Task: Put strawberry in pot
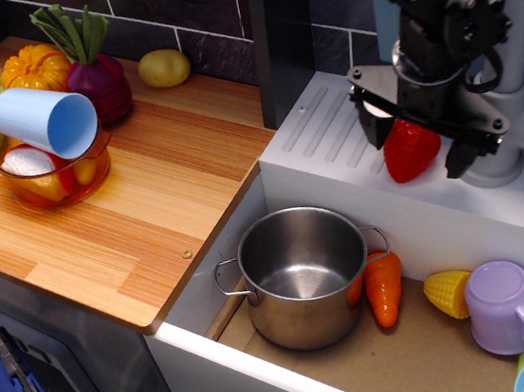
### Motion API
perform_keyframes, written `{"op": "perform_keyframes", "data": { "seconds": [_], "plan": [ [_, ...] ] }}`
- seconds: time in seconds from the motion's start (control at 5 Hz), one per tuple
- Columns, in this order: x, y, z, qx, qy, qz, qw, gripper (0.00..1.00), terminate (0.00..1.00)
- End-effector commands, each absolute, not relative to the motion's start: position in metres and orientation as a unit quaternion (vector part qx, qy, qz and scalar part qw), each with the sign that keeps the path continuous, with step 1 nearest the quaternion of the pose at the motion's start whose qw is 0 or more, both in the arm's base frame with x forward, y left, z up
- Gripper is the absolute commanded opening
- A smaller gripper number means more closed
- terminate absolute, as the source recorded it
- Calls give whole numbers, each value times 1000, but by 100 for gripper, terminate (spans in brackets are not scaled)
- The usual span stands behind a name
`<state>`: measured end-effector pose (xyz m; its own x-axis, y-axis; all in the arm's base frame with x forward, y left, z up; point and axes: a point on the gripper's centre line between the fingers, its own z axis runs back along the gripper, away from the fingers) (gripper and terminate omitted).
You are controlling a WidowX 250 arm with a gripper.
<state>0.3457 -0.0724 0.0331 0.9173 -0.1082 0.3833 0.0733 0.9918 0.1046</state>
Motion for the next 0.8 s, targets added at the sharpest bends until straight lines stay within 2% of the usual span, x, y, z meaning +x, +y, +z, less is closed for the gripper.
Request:
{"op": "perform_keyframes", "data": {
  "seconds": [0.0,0.2,0.4,0.6],
  "plan": [
    [355,-68,31,34,-225,-50,973,100,0],
    [358,-68,23,23,-229,-47,972,100,0],
    [358,-68,25,26,-226,-44,973,0,0],
    [350,-62,33,43,-205,-38,977,0,0]
  ]
}}
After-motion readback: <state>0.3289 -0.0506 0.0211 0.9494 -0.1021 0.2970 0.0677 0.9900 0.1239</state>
